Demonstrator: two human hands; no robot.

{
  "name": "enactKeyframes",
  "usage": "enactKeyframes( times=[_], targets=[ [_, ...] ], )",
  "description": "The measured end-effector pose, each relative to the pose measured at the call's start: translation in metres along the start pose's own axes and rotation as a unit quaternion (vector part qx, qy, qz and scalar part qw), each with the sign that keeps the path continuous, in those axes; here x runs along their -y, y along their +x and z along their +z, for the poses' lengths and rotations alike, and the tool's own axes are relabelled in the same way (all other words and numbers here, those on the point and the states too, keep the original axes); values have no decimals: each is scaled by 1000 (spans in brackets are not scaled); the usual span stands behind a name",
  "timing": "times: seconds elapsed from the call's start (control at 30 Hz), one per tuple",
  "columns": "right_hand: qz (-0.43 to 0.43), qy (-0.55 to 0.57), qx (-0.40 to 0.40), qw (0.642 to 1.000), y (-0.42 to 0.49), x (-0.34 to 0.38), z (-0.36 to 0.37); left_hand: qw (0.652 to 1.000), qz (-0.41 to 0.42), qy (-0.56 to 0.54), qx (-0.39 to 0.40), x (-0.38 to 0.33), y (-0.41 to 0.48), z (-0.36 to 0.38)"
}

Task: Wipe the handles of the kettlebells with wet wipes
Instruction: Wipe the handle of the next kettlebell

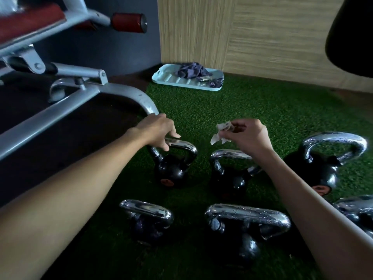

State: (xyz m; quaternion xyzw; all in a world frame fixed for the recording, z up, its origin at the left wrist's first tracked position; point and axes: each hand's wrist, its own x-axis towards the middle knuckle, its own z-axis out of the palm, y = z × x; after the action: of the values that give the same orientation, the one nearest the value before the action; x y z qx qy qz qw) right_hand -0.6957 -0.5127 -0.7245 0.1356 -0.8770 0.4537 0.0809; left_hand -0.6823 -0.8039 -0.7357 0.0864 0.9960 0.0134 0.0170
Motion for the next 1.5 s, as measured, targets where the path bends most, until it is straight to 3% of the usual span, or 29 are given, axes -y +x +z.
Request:
enactKeyframes(
  times=[0.07,0.17,0.33,0.53,0.67,0.8,1.03,1.13,1.4,1.5],
  targets=[
    [-8,-22,-22,1000,0,-4,-22,989,-8,-137,-50,-34,-2,3],
    [-21,-103,-35,994,-5,-18,-45,973,0,-229,-16,-93,6,10],
    [-11,-198,-46,979,-22,-46,-56,981,24,-186,43,-135,30,26],
    [4,-225,-43,973,-31,-59,-54,982,24,-186,-34,-151,29,33],
    [-19,-231,-12,973,-39,-61,-49,988,23,-147,-40,-156,13,39],
    [-38,-212,36,976,-49,-59,-35,991,5,-110,-75,-162,-3,48],
    [-67,-194,171,964,-42,-63,-34,990,5,-126,-69,-164,-11,46],
    [-74,-208,136,966,-42,-61,-30,989,-7,-128,-67,-163,-7,47],
    [-27,-215,-47,975,-64,-102,-40,986,0,-148,-81,-164,-10,43],
    [-38,-223,-41,973,-63,-96,-41,987,-5,-144,-76,-164,-7,44]
  ],
)
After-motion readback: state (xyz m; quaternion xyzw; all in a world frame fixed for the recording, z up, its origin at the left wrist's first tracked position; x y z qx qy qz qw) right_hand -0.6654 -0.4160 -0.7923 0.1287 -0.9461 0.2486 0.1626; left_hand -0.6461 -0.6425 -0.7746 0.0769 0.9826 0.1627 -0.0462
